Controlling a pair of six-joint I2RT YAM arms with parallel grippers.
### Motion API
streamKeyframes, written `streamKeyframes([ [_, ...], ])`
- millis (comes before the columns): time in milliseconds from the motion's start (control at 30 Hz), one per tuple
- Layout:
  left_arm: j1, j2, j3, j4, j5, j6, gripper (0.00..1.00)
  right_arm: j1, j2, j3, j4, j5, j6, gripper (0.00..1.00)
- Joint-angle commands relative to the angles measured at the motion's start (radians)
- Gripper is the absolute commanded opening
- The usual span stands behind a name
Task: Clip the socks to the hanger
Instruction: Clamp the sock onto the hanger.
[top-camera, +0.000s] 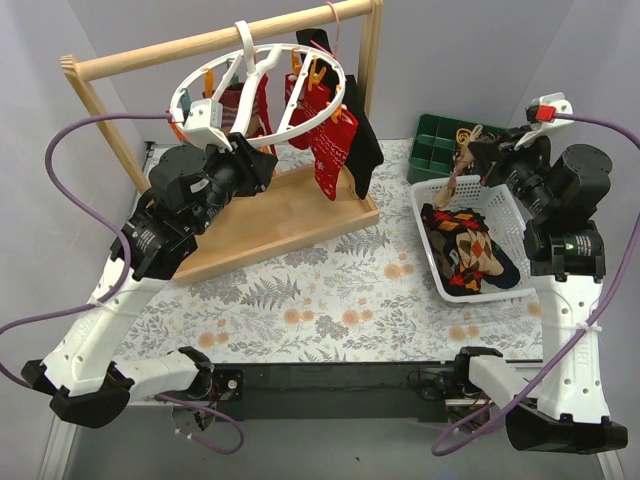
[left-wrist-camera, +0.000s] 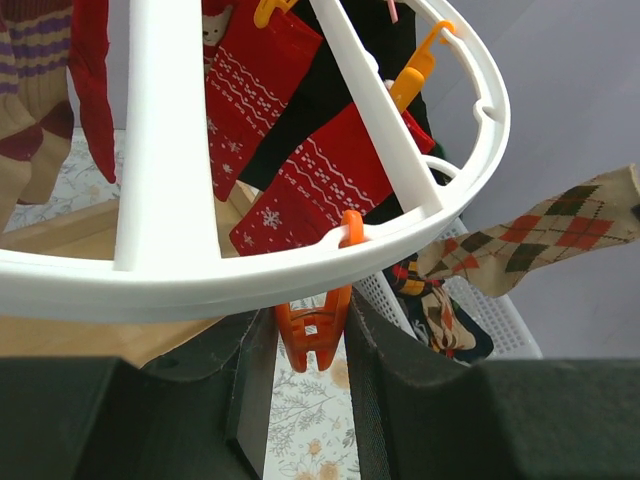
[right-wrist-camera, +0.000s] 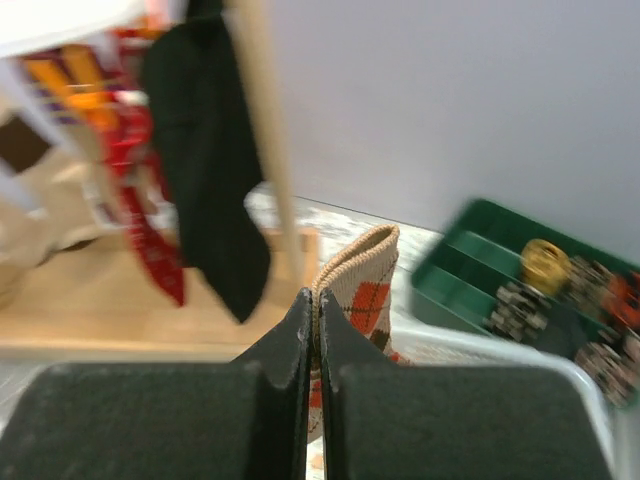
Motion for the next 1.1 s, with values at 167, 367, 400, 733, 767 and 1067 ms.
streamKeyframes([
  [167, 0.002, 0.022, 0.048, -0.031, 0.035, -0.002, 0.00, 0.174, 0.010, -0.012, 0.236, -0.435, 0.075, 0.01],
  [367, 0.002, 0.039, 0.064, -0.034, 0.040, -0.006, 0.00, 0.354, 0.066, 0.019, 0.246, -0.436, 0.057, 0.01],
  [400, 0.002, 0.040, 0.068, -0.034, 0.041, -0.006, 0.00, 0.378, 0.084, 0.024, 0.246, -0.420, 0.049, 0.01],
  [733, 0.002, 0.056, 0.072, -0.051, 0.028, -0.032, 0.00, 0.731, 0.245, 0.094, 0.223, -0.167, -0.138, 0.01],
  [767, 0.002, 0.057, 0.069, -0.050, 0.026, -0.034, 0.00, 0.747, 0.260, 0.120, 0.212, -0.147, -0.153, 0.01],
  [1067, 0.002, 0.059, 0.046, -0.033, -0.004, -0.040, 0.00, 0.889, 0.409, 0.235, 0.151, 0.008, -0.287, 0.01],
])
